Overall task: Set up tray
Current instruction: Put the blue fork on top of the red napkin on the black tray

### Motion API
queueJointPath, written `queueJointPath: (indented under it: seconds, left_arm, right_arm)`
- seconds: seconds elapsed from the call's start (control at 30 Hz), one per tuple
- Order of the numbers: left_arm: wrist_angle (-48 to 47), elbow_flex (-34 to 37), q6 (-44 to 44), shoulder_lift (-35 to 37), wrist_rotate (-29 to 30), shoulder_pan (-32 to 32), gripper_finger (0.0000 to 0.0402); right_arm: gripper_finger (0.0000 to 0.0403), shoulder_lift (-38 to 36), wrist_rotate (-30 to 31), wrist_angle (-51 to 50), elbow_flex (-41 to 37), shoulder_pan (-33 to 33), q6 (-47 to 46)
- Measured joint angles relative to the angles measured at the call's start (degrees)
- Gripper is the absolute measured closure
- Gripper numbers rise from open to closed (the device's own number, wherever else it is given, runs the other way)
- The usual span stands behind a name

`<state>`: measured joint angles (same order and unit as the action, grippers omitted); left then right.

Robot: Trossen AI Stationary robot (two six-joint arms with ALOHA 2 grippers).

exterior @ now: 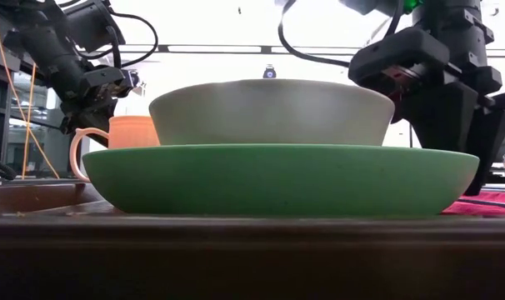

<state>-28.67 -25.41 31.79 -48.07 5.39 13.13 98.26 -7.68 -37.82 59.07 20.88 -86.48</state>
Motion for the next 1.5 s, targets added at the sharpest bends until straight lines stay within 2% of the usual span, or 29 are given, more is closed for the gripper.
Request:
queueJointPath:
  seconds: [0.2,0.77,0.97,1.23,1.5]
  left_arm:
    - [-0.02,0.00,-0.02,0.00,0.26,0.00,0.0334]
    - [-0.19,-0.01,-0.19,0.00,0.28,0.00,0.0334]
    - [-0.24,-0.01,-0.45,0.02,0.45,0.01,0.0334]
    - [-0.29,-0.01,-0.50,0.02,0.70,0.01,0.0334]
    - [-0.68,-0.01,-0.48,0.02,0.68,0.00,0.0334]
  right_arm:
    - [0.0279,0.00,0.90,-2.33,0.00,0.00,0.16]
    - [0.0279,0.36,0.83,-0.17,0.00,-0.67,2.79]
    - [0.0279,3.28,-1.69,0.90,0.04,-0.68,3.58]
    - [0.0279,3.52,-1.51,0.93,0.07,-0.72,3.93]
    - [0.0304,3.54,-1.20,0.56,0.07,-0.74,2.63]
